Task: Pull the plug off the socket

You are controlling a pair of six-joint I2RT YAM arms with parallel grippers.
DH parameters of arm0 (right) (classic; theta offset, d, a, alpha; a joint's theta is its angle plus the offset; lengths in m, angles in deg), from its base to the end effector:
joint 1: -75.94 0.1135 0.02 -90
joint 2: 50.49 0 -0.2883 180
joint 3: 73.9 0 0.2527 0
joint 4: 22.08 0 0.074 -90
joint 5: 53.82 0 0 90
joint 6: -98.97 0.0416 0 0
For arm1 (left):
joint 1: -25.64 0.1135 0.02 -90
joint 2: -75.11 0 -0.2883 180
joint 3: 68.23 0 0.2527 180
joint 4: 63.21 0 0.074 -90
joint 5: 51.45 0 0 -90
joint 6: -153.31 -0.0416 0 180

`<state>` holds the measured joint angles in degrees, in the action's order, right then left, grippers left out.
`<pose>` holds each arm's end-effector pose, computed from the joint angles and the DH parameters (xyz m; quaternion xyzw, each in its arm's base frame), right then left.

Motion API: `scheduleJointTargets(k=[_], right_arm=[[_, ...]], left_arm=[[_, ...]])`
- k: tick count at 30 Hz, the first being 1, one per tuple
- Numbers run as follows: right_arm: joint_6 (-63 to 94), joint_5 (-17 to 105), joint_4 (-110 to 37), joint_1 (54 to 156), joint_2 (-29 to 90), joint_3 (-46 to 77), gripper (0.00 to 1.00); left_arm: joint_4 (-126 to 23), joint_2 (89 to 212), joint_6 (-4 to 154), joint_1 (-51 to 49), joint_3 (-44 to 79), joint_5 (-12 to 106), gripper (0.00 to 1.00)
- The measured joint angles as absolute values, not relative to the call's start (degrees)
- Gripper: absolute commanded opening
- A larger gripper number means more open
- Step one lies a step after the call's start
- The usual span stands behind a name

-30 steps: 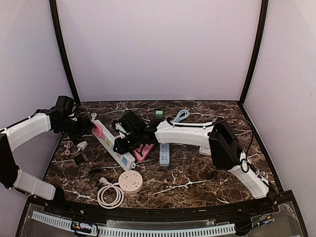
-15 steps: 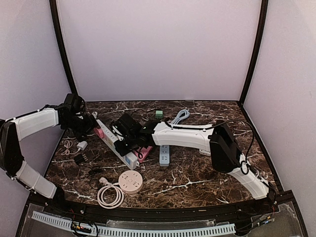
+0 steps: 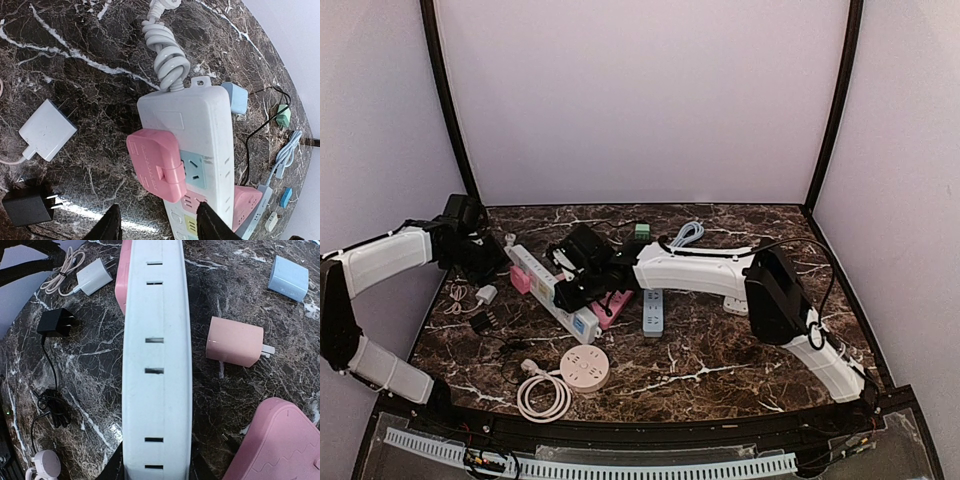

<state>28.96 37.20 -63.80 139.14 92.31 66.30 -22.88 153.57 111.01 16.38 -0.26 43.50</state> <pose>0.2630 0.5223 0.1956 -0.3425 0.8555 0.2638 0.2848 0.2795 -0.0492 0.2605 -0.2962 0.8935 -0.1955 0.2750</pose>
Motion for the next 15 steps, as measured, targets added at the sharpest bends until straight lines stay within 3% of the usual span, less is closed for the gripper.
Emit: scheduleJointTargets(k=[5,15], right_arm=[[31.3,43.6,-60.8,137.2,90.8,62.4,0.0],[39.4,62.6,-53.0,131.3,88.0,54.7,0.0]], left_arm=[[-25.4,150.7,111.4,16.9,-3.0,45.2,0.51],[-40.0,145.0,114.4,24.6,-16.0,58.1,0.72]])
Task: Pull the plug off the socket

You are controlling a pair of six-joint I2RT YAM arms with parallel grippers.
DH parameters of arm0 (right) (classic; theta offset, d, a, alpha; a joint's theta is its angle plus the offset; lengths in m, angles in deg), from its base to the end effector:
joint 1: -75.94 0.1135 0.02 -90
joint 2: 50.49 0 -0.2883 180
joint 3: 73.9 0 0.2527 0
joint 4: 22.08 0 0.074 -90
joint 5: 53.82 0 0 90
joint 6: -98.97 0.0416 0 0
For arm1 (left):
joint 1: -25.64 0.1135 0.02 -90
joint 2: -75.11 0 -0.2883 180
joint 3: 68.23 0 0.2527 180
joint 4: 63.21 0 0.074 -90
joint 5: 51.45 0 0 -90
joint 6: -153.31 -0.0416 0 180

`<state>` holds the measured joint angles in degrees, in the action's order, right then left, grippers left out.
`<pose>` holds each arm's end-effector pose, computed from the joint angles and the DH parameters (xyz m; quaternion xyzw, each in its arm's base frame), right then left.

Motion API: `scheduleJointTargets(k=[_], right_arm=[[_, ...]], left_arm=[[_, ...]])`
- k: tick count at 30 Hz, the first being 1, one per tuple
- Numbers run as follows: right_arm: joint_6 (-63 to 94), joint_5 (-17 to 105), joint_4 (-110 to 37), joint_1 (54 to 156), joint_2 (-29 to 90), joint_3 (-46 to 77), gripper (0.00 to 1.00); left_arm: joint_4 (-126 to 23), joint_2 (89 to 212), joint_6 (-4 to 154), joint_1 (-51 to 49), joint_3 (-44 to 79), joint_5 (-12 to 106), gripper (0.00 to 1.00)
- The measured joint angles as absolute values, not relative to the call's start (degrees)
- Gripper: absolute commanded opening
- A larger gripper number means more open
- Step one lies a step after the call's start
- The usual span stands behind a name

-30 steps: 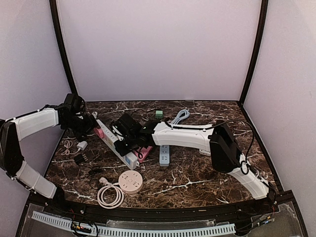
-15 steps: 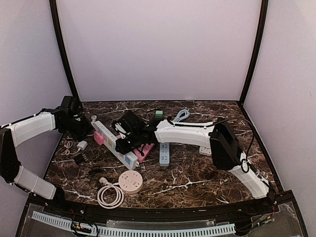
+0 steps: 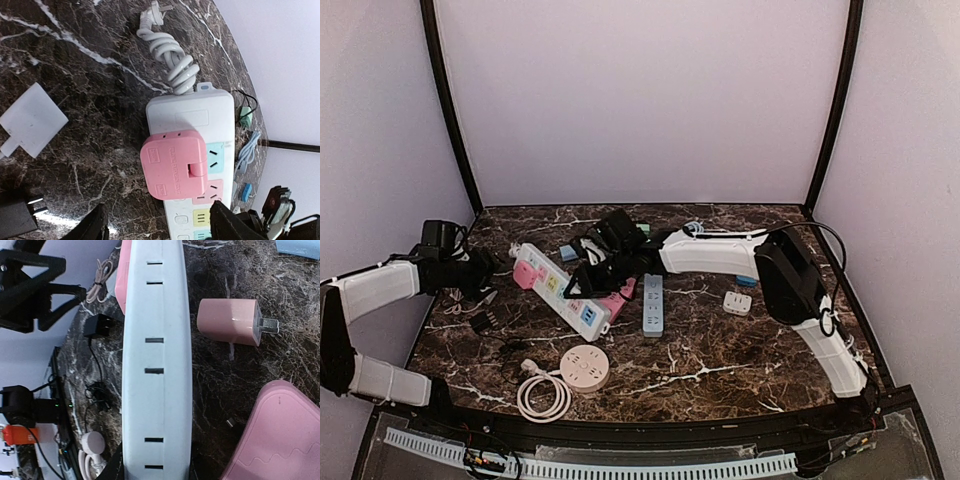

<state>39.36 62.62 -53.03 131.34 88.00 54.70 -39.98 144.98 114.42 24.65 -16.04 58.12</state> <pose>0.3079 0.4789 0.1884 -0.2846 0.8437 0.4280 0.1551 0.2468 -0.0182 0.2333 -0.3157 0.8419 -0.3187 0.2999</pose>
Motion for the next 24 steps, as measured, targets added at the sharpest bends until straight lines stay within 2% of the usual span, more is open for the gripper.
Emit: scheduleJointTargets(k=[6,14,20,24], right_arm=[[48.3,72.7,-46.7,128.6,85.8,52.6,0.0],[59.5,82.3,-35.5,126.9,83.9,50.2,0.0],[62.9,85.0,-31.8,126.9,83.8,49.2,0.0],[62.9,84.7,-31.9,126.8,83.0,48.4,0.0]], left_arm=[[-50.7,142.6,117.0,25.1,-19.5,64.3,0.81],[-62.2,140.6,121.5,25.1,-21.1,69.3,0.81],[-68.3,141.0,124.2,25.1,-21.1,72.1,0.73],[-69.4,141.3,125.8,25.3,-21.2,73.2,0.61]])
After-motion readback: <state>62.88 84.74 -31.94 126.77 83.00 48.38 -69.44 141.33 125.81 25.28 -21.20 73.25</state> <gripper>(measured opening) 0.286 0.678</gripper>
